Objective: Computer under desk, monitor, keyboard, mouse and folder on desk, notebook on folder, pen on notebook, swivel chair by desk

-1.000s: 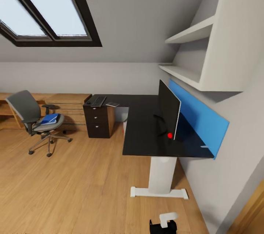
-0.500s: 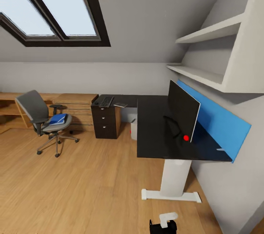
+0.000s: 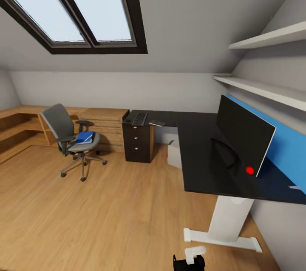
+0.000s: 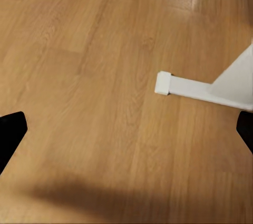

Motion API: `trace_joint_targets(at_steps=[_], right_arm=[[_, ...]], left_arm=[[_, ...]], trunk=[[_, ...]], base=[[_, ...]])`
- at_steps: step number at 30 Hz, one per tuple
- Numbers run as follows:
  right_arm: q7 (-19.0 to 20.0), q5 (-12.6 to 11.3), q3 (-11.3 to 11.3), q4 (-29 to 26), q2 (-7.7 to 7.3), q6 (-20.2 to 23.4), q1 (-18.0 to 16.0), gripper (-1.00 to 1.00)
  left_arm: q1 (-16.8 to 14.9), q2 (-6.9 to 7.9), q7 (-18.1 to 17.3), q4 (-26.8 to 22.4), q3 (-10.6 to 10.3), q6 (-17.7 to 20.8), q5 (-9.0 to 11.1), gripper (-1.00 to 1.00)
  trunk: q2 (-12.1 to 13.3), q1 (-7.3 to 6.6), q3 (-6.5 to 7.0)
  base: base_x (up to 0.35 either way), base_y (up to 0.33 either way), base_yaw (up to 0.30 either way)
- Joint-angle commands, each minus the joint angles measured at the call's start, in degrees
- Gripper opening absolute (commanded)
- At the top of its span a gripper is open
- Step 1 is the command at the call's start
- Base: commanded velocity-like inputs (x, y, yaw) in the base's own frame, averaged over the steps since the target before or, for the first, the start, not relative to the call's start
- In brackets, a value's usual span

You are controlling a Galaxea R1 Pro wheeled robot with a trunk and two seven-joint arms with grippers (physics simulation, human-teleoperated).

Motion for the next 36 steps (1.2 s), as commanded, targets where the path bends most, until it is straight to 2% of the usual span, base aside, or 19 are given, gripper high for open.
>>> trace_joint_targets(at_steps=[1, 16, 25, 30, 32, 36], right_arm=[[-0.19, -0.36, 0.5, 0.13, 0.05, -0.18, -0.06, 1.0], [-0.2, -0.23, 0.55, 0.13, 0.05, -0.22, -0.01, 1.0], [-0.22, -0.14, 0.63, 0.13, 0.05, -0.85, 0.43, 1.0], [-0.23, -0.14, 0.58, 0.13, 0.05, -1.13, 0.46, 1.0], [-0.2, -0.14, 0.56, 0.13, 0.05, -1.21, 0.46, 1.0], [-0.21, -0.14, 0.55, 0.13, 0.05, -1.24, 0.47, 1.0]], left_arm=[[0.02, 0.06, 0.39, -0.11, -0.49, -0.09, 0.38, 1.0], [0.02, 0.06, 0.39, -0.11, -0.49, -0.09, 0.38, 1.0], [0.02, 0.06, 0.39, -0.11, -0.49, -0.1, 0.38, 1.0], [0.02, -0.01, 0.39, -0.06, -0.49, -0.1, 0.33, 1.0], [0.02, -0.26, 0.38, -0.04, -0.49, -0.1, -0.08, 1.0], [0.02, -0.49, 0.43, 0.04, -0.45, -0.14, -2.62, 1.0]], trunk=[[-0.06, 0.04, -0.07], [-0.06, 0.04, -0.07], [-0.06, 0.04, -0.07], [-0.06, 0.04, -0.07], [-0.06, 0.04, -0.07], [-0.06, 0.04, -0.07]], base=[[0.186, 0.31, 0.012], [0.186, 0.31, 0.014], [0.212, 0.286, 0.236], [0.305, 0.103, 0.223], [0.324, 0.025, 0.074], [0.328, 0.007, 0.02]])
